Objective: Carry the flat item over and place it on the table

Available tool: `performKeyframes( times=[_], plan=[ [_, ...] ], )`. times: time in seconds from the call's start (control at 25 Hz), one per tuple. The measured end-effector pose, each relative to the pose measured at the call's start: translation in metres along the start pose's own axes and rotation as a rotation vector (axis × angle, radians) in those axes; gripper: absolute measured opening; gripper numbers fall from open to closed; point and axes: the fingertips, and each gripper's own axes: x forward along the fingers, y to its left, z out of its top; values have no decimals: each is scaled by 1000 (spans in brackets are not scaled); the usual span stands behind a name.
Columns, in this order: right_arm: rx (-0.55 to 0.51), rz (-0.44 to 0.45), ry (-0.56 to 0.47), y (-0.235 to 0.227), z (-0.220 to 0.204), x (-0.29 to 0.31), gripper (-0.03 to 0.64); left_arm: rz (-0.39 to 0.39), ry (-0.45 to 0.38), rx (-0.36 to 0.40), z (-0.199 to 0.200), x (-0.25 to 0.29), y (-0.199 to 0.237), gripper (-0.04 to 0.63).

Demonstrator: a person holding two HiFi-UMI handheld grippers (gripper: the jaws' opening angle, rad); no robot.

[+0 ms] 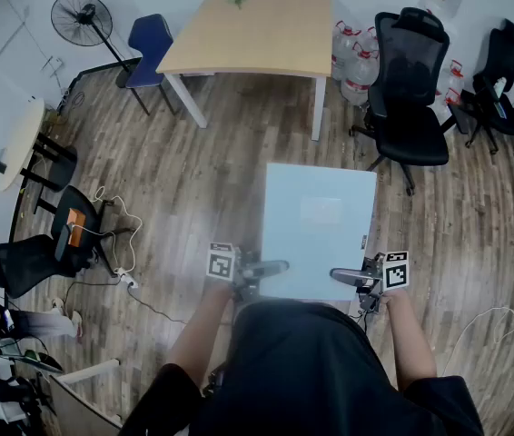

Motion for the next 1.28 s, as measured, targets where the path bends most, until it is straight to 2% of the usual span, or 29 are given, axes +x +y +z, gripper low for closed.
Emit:
performKeyframes(
  times=[0.36,0.44,0.8,1.04,1.28],
  plan=[
    [4,1,6,-2,0,-5,282,0,-9,-5,-2,6,0,316],
    [12,-11,9,-7,2,-8,301,1,-15,-9,-2,8,3,314],
    [44,-46,-29,-29,31,-10,316,13,-37,-31,18,17,24,314],
    [87,-47,-46,-62,68,1,311,26,-26,-70,59,15,59,314],
    [82,-63,-77,-103,129,22,301,29,12,-70,125,12,103,314]
  ],
)
